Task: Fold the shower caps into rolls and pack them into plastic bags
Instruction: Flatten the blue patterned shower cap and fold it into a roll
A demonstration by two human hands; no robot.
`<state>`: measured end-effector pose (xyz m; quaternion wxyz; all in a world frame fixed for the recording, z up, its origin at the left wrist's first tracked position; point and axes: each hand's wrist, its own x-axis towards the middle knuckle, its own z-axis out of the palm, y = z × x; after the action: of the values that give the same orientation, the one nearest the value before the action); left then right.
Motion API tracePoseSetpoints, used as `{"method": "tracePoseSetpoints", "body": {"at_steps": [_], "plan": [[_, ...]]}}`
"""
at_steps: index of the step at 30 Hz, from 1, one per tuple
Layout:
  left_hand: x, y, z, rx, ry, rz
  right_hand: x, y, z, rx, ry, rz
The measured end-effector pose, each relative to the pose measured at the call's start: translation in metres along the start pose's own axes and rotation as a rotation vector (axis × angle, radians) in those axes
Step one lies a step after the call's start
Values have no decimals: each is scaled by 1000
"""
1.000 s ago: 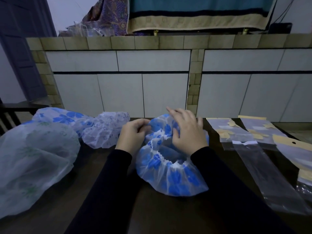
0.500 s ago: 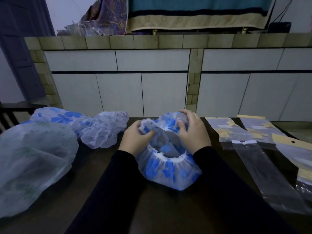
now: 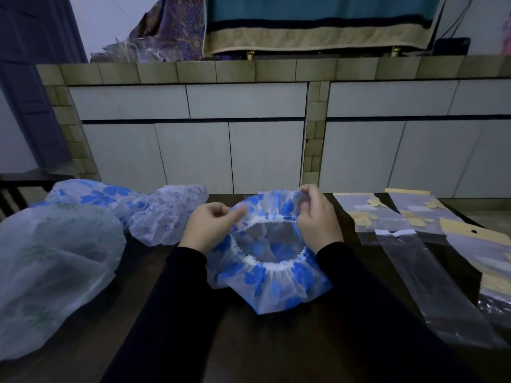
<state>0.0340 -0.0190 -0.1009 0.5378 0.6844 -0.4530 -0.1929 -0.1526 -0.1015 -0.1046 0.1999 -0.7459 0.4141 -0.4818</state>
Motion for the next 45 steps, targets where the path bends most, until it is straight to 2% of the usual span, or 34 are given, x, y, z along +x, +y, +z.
{"method": "tracePoseSetpoints", "body": {"at_steps": [2, 4, 8, 10, 12, 15, 17, 20, 23, 25, 29, 30, 34, 37, 41, 43, 45], "plan": [[-3, 0, 0, 115, -100, -48, -2, -1, 1, 85, -13, -70], [-3, -1, 3, 121, -139, -80, -4, 0, 2, 125, -44, -111], [2, -4, -3, -43, 99, -51, -3, 9, 3, -47, -8, -13], [3, -5, -4, -53, 192, -47, -3, 11, 3, -93, 18, 67], [2, -5, -1, 42, 180, -35, -2, 12, 5, -132, 18, 100], [-1, -4, 4, 254, 105, -11, 0, 13, 8, -140, 18, 54], [-2, -1, 2, 383, 103, 75, 0, 12, 8, -91, -13, 19], [-5, 11, 5, 333, 126, 238, -1, 4, 9, 0, -38, -67], [-8, 20, 16, 440, 98, 213, -5, -2, 10, 96, -70, -190], [-5, 15, 19, 500, 93, 176, -6, 0, 8, 97, -73, -206], [0, 6, 9, 125, 161, 152, -2, 8, 4, -12, -19, -64], [0, 5, 9, 112, 188, 164, -1, 9, 4, -19, -23, -17], [-4, 3, 13, 351, 163, 203, -1, 15, 7, -29, -64, 116], [-3, 3, 14, 444, 133, 193, 1, 18, 4, -100, -40, 146], [1, -5, 5, 384, 21, 7, 8, 21, -1, -259, 1, 198], [1, -10, 0, 410, -52, -88, 9, 22, -5, -343, -80, 305], [1, -11, 0, 399, -99, -98, 9, 20, -7, -311, -218, 452]]}}
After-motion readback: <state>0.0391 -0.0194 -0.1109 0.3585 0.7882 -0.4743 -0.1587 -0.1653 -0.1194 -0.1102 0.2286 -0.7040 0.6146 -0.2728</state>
